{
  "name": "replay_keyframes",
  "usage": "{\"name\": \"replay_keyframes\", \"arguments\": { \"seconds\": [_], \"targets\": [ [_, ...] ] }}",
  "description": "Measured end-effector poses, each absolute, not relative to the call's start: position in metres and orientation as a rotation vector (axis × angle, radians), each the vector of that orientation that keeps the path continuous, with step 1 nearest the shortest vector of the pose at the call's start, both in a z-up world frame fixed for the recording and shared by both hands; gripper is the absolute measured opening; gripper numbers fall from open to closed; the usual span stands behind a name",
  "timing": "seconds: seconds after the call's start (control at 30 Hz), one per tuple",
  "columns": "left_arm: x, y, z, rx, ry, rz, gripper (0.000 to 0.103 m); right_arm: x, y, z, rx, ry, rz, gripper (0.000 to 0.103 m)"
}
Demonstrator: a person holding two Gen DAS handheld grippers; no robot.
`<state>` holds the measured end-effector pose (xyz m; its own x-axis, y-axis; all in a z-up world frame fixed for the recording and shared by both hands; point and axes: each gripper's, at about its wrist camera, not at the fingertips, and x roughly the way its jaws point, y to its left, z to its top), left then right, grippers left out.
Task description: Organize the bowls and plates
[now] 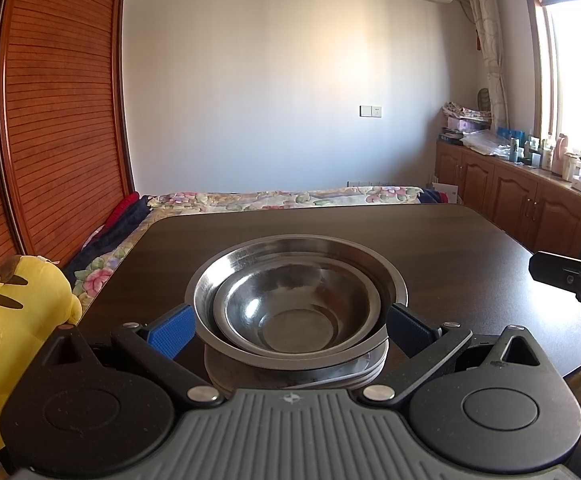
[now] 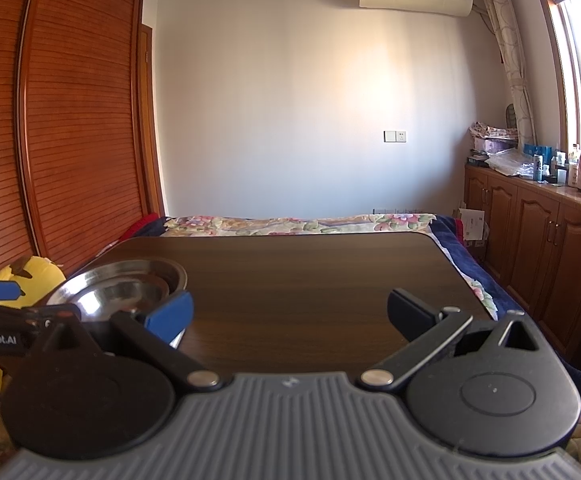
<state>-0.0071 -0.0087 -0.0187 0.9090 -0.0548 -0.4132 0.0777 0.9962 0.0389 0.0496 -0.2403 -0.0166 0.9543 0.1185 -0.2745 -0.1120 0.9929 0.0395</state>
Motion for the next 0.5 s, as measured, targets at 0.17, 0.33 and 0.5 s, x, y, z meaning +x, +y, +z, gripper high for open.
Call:
{"name": "replay_keyframes", "arguments": {
  "seconds": [0.17, 0.33, 0.5],
  "targets": [
    [-0.0071, -0.0088, -0.0187, 0.056, 0.425, -0.069, 0.103, 0.0494, -0.2399, -0.0166, 0.027, 0.282, 0.119, 0.103],
    [-0.0071, -0.009, -0.0186, 0.055, 0.425, -0.067, 0.103, 0.0498, -0.2394, -0.0168, 0.027, 0.284, 0.118, 0.103],
    [-0.0074, -0.0086, -0.019, 0.055, 0.424, -0.068, 0.103, 0.0495, -0.2389, -0.0171, 0.027, 0.283, 0.117, 0.103]
  ]
}}
